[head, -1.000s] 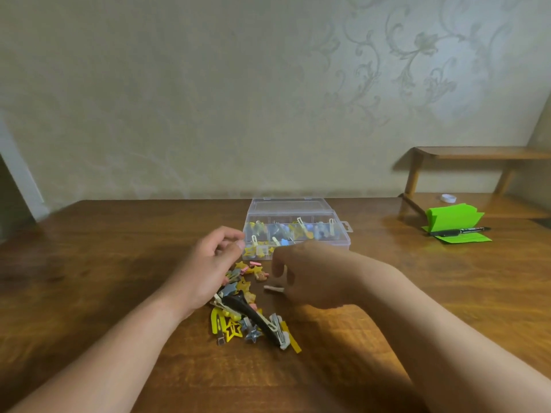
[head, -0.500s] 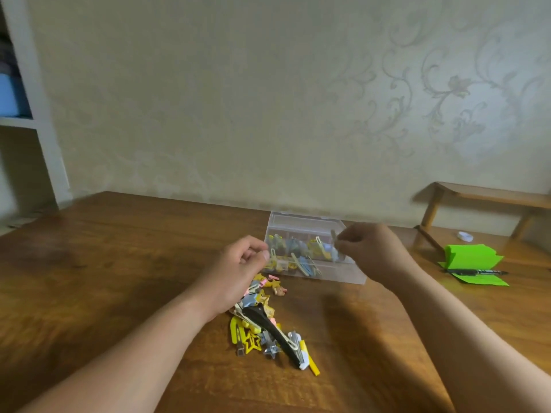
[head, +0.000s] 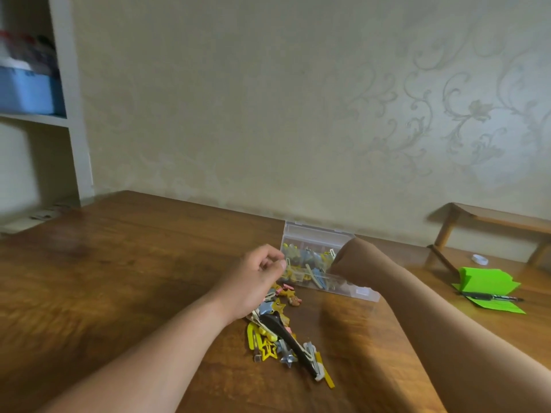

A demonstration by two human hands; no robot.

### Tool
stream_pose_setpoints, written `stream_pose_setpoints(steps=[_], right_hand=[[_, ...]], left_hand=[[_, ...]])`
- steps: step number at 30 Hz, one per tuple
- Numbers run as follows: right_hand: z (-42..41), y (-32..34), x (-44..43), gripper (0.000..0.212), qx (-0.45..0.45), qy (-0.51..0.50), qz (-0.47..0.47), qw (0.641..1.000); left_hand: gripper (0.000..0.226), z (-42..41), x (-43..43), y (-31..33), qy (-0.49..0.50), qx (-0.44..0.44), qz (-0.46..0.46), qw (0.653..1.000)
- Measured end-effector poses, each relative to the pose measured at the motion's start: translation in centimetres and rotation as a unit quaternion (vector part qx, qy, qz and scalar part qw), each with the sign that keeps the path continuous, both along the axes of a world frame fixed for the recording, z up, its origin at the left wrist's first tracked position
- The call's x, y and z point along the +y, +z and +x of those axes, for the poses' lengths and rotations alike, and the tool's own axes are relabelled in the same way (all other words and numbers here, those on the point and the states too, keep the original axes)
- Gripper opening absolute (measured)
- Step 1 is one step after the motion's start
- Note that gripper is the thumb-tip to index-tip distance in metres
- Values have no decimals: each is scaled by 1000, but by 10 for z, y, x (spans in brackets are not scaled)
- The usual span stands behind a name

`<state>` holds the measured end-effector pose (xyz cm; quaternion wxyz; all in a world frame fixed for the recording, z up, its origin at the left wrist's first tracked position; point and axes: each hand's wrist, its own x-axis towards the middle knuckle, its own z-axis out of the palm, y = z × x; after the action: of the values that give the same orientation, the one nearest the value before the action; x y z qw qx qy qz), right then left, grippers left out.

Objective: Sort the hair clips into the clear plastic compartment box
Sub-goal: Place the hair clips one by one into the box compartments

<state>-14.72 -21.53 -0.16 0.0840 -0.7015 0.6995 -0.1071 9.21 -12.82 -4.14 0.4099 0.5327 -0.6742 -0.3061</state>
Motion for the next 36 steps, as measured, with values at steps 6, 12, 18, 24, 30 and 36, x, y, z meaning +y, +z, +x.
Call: stream_pose_setpoints(steps=[6, 12, 18, 24, 30, 36], right_hand=[[-5, -4, 41, 15, -100, -4, -113, 989], [-6, 3, 80, 13, -175, 55, -210, 960], [1, 29, 108, 13, -77, 247, 32, 965], [9, 29, 116, 23, -38, 331, 199, 922], [10, 23, 114, 30, -28, 360, 211, 908], [-6, 20, 103, 18, -18, 293, 161, 942]], left_hand=[[27, 1, -1, 0, -2, -4, -5, 1000], [26, 1, 2, 0, -1, 1, -5, 1000], [25, -1, 5, 2, 5, 9, 2, 1000], [23, -3, 4, 1, 8, 12, -1, 1000], [23, -2, 4, 0, 3, 14, 3, 1000], [24, -1, 3, 0, 7, 2, -5, 1000]])
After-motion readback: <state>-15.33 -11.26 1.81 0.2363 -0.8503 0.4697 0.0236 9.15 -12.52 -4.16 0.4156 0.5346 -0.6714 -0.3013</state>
